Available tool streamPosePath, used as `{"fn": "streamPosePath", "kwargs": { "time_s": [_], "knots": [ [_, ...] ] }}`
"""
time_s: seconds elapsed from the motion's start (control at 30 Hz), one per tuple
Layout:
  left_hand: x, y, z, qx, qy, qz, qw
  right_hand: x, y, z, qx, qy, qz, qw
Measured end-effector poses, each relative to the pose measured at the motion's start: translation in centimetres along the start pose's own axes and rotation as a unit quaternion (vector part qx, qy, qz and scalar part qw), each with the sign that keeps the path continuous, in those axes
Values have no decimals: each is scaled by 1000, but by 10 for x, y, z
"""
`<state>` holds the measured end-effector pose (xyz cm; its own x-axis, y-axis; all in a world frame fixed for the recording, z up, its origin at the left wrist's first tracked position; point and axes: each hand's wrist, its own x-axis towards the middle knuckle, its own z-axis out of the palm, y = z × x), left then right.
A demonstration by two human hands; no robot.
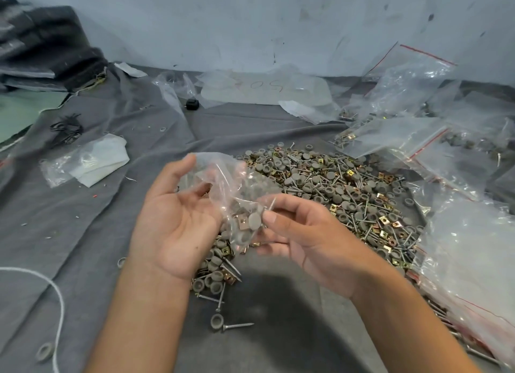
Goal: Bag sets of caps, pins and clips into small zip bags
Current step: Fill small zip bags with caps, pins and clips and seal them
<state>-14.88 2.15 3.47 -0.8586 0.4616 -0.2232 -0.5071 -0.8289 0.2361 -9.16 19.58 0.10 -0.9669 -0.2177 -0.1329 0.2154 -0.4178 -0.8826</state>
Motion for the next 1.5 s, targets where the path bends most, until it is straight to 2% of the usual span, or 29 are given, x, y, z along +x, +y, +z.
{"fn": "streamPosePath", "kwargs": {
  "time_s": [0.17,0.27,0.33,0.4,0.5,0.53,0.6,0.7,0.93,1.5],
  "knots": [
    [9,-4,-2,121,64,76,988,-6,-3,-2,15,-4,-1,1000],
    [11,-6,-4,202,92,159,962,-8,-4,-10,-10,-13,12,1000],
    [8,-8,-4,284,77,206,933,-10,-6,-15,-97,-3,12,995],
    [3,-12,-4,370,32,232,899,-10,-6,-20,-192,48,-16,980],
    [1,-21,-5,513,-38,252,820,-6,-8,-22,-156,104,-128,974],
    [1,-25,-6,536,-62,243,806,-5,-10,-23,-138,113,-166,970],
    [1,-29,-7,557,-79,230,794,-6,-13,-23,-142,135,-214,957],
    [4,-29,-9,572,-69,259,776,-8,-15,-24,-184,159,-241,940],
    [8,-27,-13,601,-45,287,745,-15,-14,-30,-260,168,-229,923],
    [5,-37,-14,680,-65,286,672,-14,-12,-31,-342,137,-233,900]
  ]
}}
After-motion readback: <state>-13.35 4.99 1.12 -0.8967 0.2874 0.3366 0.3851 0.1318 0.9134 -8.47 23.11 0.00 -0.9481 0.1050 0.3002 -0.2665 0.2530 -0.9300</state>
